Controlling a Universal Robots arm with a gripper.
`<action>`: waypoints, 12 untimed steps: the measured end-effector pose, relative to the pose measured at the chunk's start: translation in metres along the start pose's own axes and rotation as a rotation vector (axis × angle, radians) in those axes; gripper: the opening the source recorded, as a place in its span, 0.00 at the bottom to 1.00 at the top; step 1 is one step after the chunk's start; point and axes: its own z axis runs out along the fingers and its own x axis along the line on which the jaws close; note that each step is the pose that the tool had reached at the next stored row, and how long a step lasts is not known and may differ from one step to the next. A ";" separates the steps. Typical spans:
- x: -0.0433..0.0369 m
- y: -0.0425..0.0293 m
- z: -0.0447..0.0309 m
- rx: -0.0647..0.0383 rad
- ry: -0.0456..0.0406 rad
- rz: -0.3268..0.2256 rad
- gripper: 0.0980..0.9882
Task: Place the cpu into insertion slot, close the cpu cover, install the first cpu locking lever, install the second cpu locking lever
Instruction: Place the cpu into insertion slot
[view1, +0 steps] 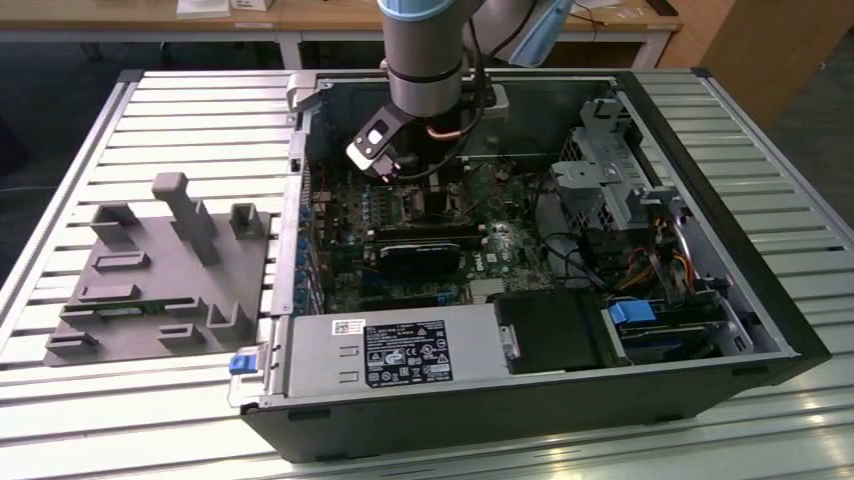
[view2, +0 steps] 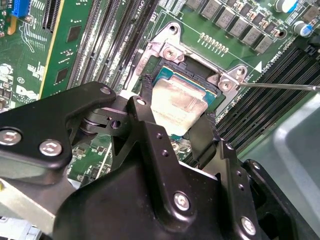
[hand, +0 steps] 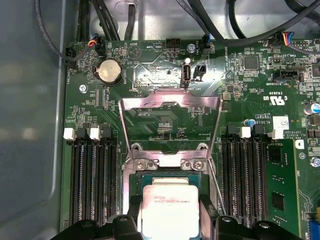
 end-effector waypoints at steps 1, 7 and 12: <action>0.0000 0.0000 0.0000 0.000 -0.0001 0.000 0.49; 0.0000 0.0000 0.0001 0.000 0.0000 0.000 0.49; 0.0000 0.0000 0.0001 0.000 0.0000 0.000 0.58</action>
